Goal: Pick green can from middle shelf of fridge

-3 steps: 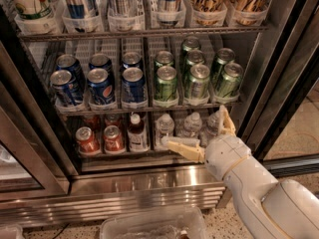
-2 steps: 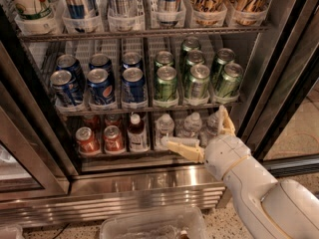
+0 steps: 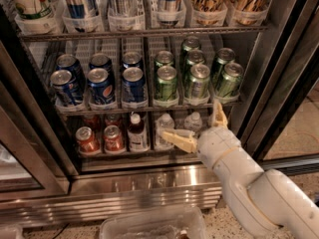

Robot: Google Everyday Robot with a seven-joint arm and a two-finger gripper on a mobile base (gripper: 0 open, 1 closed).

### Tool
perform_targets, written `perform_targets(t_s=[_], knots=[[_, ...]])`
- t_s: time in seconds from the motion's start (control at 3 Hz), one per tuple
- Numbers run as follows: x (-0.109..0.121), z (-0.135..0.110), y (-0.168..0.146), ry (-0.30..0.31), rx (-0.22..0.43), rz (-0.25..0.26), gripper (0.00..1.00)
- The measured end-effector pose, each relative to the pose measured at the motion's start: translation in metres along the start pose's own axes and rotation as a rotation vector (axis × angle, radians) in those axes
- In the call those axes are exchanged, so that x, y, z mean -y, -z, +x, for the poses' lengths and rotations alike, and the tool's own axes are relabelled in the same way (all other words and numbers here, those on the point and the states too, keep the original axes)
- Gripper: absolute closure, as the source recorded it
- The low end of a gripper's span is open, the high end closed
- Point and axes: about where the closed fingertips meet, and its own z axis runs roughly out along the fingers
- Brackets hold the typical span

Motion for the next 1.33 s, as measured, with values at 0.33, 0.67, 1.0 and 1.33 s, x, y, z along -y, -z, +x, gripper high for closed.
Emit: perform_targets(t_s=[0.33, 0.67, 1.0, 1.33], knots=[[0.003, 0.004, -0.014, 0.009, 0.011, 0.013, 0.00], [0.013, 0.005, -0.025, 0.010, 0.024, 0.036, 0.00], [0.030, 0.003, -0.028, 0.008, 0.037, 0.080, 0.00], [0.046, 0.000, -0.021, 0.009, 0.053, 0.136, 0.00]])
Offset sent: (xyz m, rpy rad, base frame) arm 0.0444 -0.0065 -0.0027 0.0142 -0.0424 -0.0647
